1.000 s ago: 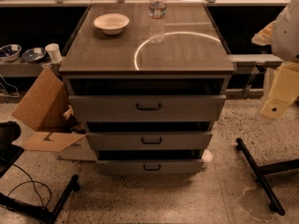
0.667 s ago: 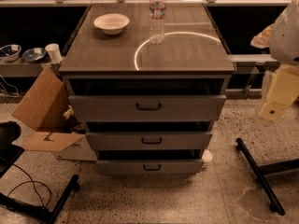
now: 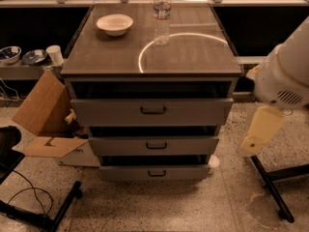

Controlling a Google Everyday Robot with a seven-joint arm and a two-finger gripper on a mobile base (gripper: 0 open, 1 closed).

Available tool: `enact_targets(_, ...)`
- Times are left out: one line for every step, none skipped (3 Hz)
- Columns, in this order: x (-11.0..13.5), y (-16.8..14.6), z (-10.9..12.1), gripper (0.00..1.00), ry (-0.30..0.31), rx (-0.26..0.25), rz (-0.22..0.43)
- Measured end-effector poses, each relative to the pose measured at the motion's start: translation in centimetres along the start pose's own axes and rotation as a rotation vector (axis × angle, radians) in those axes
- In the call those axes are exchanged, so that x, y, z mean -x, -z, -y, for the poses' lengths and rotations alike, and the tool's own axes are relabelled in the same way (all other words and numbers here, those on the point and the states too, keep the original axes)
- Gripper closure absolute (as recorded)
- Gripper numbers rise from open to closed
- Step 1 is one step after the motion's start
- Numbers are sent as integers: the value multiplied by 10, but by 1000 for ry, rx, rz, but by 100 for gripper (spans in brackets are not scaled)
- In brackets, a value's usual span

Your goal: Open middle drawer

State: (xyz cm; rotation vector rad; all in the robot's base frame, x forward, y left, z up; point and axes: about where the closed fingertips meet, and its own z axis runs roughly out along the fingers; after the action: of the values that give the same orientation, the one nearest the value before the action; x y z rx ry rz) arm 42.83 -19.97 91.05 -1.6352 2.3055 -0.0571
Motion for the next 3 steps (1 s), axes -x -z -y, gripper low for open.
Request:
enact_targets(-11, -91, -31, 0, -36, 11, -5)
enact_targets(-16, -163, -41, 0, -26, -9, -28)
enact_targets(-11, -225, -34, 0, -9, -26, -41)
